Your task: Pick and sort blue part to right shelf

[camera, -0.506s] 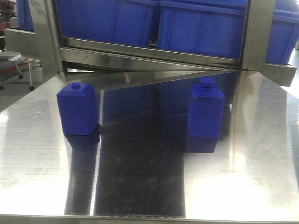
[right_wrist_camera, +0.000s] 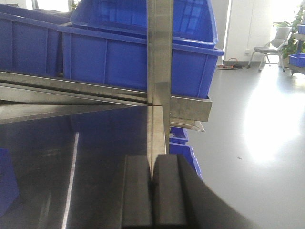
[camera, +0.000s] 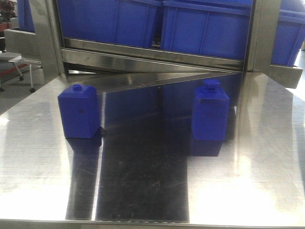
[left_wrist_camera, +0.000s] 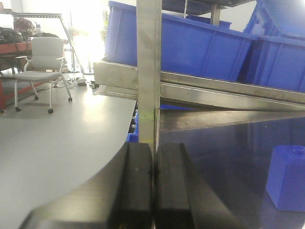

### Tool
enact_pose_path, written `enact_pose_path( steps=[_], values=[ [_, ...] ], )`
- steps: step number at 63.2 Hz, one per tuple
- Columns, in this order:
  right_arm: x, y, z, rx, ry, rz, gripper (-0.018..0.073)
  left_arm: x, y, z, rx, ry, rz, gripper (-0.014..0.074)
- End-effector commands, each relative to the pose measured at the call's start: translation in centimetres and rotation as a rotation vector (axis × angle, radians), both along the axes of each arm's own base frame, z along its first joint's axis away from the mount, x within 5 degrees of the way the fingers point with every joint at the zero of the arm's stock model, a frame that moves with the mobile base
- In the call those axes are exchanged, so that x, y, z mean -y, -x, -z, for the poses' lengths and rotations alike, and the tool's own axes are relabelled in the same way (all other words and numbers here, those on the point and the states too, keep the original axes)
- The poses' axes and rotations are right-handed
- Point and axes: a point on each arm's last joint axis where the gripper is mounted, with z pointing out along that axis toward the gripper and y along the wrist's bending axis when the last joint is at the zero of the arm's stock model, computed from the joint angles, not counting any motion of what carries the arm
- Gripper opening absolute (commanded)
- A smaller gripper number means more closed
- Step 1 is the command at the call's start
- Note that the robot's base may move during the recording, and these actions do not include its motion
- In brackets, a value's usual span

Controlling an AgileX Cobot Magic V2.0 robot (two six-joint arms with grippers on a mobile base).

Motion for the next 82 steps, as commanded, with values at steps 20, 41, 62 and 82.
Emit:
enact_pose_path(
  steps=[20, 41, 62, 82],
  values=[
    [-0.1, 0.6, -2.6, 0.145, 0.018, -0.002, 0.0048, -0.1, 0.2, -0.2, 0.087, 0.022, -0.004, 0.0123],
    [0.0, -0.7, -6.5, 0.036, 0.171, 0.016, 0.0048, -0.1, 0.2, -0.2, 0.087, 0.022, -0.004, 0.0123],
    [-1.0, -5.4, -8.6, -0.142, 0.029, -0.108, 0.0048, -0.1, 0.2, -0.2, 0.087, 0.022, -0.004, 0.0123],
    [-4.1, -10.2, -8.0, -0.390, -0.023, -0.262, 0.0057, -0.1, 0.2, -0.2, 0.087, 0.022, -0.004, 0.0123]
  ],
)
